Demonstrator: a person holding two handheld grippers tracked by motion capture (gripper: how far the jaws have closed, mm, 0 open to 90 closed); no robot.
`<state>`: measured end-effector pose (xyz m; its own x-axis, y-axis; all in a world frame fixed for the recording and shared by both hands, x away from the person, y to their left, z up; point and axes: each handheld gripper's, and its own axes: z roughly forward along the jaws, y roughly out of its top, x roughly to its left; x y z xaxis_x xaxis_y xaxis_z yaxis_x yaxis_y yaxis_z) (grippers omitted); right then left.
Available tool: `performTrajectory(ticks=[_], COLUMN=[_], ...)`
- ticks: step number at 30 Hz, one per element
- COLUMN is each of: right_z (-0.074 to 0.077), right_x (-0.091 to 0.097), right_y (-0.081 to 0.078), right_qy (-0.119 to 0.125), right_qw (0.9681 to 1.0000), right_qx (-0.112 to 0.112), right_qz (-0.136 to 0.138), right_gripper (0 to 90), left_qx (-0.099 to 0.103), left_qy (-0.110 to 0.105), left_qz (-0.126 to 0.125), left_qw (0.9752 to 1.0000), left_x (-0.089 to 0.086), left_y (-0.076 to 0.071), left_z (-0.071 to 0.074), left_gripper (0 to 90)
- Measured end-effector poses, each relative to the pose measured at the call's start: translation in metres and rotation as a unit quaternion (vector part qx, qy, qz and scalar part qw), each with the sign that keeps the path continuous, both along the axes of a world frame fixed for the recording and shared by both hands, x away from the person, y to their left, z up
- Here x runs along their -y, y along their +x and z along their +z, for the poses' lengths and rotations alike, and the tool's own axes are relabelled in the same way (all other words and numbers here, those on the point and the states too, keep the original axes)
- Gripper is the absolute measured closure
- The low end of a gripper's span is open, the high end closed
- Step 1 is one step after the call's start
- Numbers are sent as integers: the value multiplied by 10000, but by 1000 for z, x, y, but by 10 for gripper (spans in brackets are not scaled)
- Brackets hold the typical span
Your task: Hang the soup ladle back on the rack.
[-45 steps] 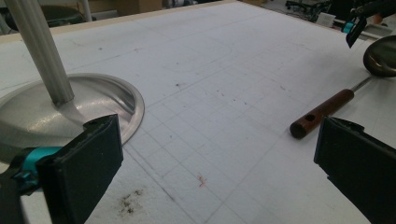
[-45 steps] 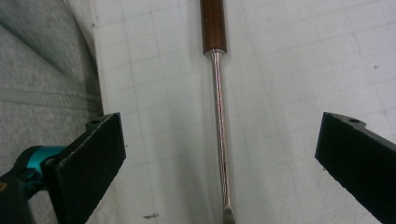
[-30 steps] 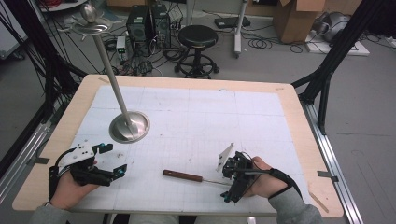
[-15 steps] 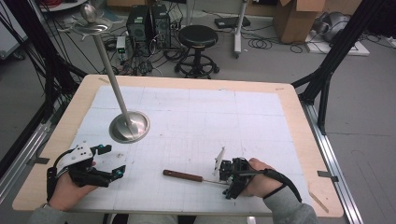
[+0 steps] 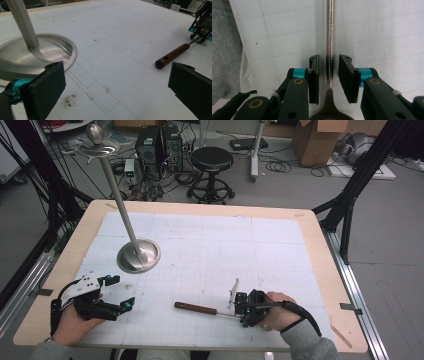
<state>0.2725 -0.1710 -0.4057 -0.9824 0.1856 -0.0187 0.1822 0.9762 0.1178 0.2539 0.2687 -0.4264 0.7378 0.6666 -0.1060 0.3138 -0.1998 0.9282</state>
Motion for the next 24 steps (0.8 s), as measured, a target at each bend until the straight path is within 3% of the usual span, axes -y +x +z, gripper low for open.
performTrajectory(ticks=[3,12,14,19,24], right_z=[1,1,2,10,19], right_x=[-2,-1,0,9,22], right_y=[-1,-1,-1,4,8], right_qy=[10,41,63,444,1087], right_qw=[9999,9999,9999,9985,9933], right_qx=[110,47,138,305,289], right_qz=[92,79,9,-105,-257], right_gripper=[835,848,848,848,848], left_qx=[-4,3,-4,-3,-2], left_qy=[-1,-21,-9,0,8], left_qz=[1,1,-3,-3,-6], left_qw=[10000,10000,10000,10000,10000], left_x=[0,0,0,0,0], left_y=[0,-1,0,0,0], left_z=[0,1,1,1,1], left_gripper=[18,18,18,18,18])
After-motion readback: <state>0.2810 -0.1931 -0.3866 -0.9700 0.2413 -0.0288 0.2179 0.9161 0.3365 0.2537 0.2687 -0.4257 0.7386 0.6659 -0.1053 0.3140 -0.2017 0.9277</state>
